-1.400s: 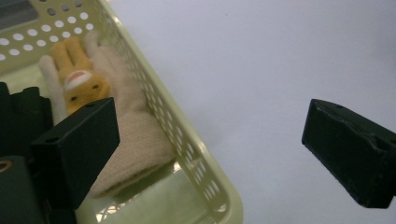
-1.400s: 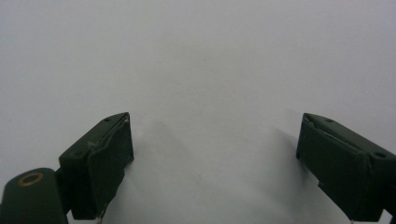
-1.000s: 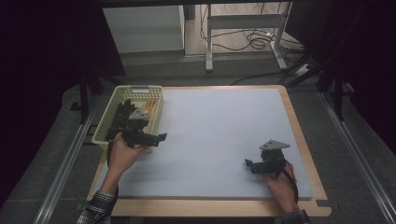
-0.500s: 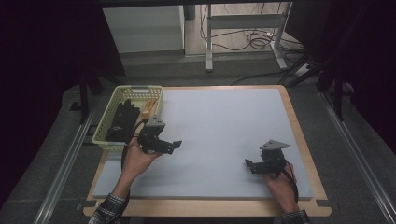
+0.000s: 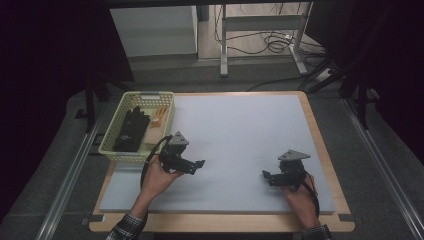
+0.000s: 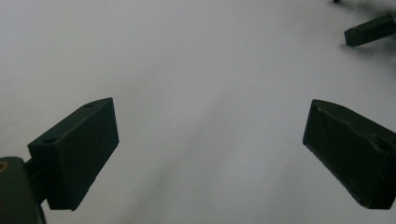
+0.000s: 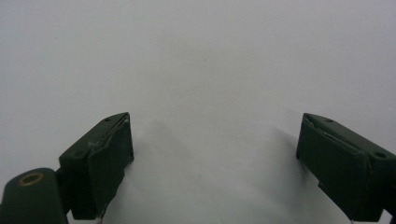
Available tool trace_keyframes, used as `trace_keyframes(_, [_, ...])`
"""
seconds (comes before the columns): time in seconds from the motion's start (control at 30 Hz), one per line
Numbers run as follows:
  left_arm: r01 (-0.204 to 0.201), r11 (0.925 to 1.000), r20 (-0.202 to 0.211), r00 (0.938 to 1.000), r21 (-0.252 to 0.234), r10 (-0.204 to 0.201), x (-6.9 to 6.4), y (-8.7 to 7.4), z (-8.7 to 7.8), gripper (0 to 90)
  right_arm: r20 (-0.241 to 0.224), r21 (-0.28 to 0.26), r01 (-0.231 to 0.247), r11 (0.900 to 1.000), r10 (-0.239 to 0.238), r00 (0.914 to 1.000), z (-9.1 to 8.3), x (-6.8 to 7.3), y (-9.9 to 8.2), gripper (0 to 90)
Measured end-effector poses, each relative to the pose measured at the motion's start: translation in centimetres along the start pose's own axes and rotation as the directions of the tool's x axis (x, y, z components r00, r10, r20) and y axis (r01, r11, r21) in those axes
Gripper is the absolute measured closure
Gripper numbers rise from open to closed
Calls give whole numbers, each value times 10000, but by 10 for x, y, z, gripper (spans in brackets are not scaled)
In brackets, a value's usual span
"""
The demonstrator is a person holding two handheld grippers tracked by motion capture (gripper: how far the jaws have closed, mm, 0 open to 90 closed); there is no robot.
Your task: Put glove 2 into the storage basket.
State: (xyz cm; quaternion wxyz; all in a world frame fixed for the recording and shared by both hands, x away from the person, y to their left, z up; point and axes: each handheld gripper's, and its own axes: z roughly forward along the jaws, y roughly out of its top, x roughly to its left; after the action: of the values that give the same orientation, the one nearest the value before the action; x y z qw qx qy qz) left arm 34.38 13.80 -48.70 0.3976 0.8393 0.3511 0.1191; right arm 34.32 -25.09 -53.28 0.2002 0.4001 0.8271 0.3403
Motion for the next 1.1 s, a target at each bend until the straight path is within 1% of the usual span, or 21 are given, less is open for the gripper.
trace_keyframes(0.33, [13, 9999, 452, 9990, 126, -18, -5, -16, 18, 30, -1, 2, 0, 10000, 0, 10000, 0, 0, 0, 106])
trace_keyframes(0.5, [126, 9997, 824, 9965, 191, -142, -7, -24, 26, 21, 0, 0, -3, 10000, 3, 10000, 0, 0, 0, 106])
trace_keyframes(0.57, [55, 9997, 954, 9954, 250, -79, -8, -26, 28, 14, -3, -2, -2, 10000, 2, 10000, 0, 0, 0, 106])
trace_keyframes(0.67, [-41, 9994, 899, 9960, 335, 11, -11, -30, 32, 10, -3, 0, -2, 10000, 2, 10000, 0, 0, 0, 106])
trace_keyframes(0.73, [-194, 9988, 802, 9967, 442, 158, -12, -33, 34, 9, -1, -1, 0, 10000, 0, 10000, 0, 0, 0, 106])
trace_keyframes(0.83, [-232, 9983, 692, 9974, 542, 194, -14, -37, 38, 8, 0, 0, -3, 10000, 3, 10000, 0, 0, 0, 106])
trace_keyframes(1.0, [-532, 9954, 491, 9976, 795, 494, -18, -44, 43, 2, 1, 2, -4, 10000, 4, 10000, 0, 0, 0, 106])
trace_keyframes(1.07, [-747, 9936, 343, 9968, 849, 720, -20, -44, 43, 0, 1, 2, -3, 10000, 3, 10000, 0, 0, 0, 106])
trace_keyframes(1.1, [-786, 9929, 304, 9966, 887, 762, -21, -44, 44, 0, 0, 0, -1, 10000, 1, 10000, 0, 0, 0, 106])
